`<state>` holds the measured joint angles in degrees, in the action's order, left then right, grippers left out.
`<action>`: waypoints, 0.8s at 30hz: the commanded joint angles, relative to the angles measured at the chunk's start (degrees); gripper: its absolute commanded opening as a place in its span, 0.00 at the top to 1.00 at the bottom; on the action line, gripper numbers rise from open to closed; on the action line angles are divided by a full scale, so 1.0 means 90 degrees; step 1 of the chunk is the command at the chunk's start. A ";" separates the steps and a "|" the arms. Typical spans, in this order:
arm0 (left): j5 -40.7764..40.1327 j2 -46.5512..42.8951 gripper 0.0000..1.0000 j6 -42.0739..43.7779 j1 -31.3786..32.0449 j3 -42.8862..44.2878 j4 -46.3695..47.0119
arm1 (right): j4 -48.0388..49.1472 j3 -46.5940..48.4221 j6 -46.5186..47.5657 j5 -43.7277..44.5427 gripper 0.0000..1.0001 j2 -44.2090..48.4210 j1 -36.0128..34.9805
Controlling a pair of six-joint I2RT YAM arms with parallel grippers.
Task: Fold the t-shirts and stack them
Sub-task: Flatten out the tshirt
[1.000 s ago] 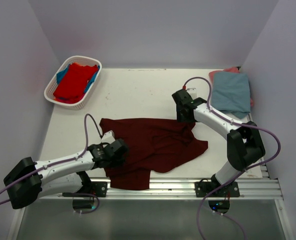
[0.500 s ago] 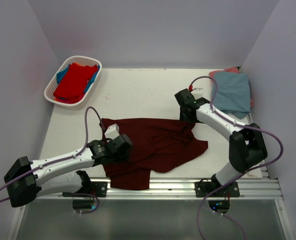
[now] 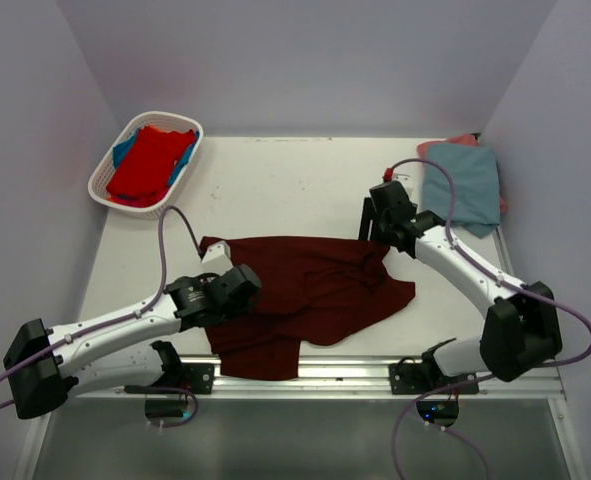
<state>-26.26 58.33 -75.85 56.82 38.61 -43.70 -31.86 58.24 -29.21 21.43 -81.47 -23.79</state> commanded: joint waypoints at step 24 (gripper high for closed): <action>-0.2587 -0.1001 1.00 -0.0019 0.0025 0.2037 -0.2232 | -0.1186 0.0218 -0.0758 0.0263 1.00 -0.0928 -0.0316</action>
<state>-38.89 51.07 -75.81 56.82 50.83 -56.73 -37.45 58.81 -33.30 15.57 -91.42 -27.46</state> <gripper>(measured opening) 0.012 0.008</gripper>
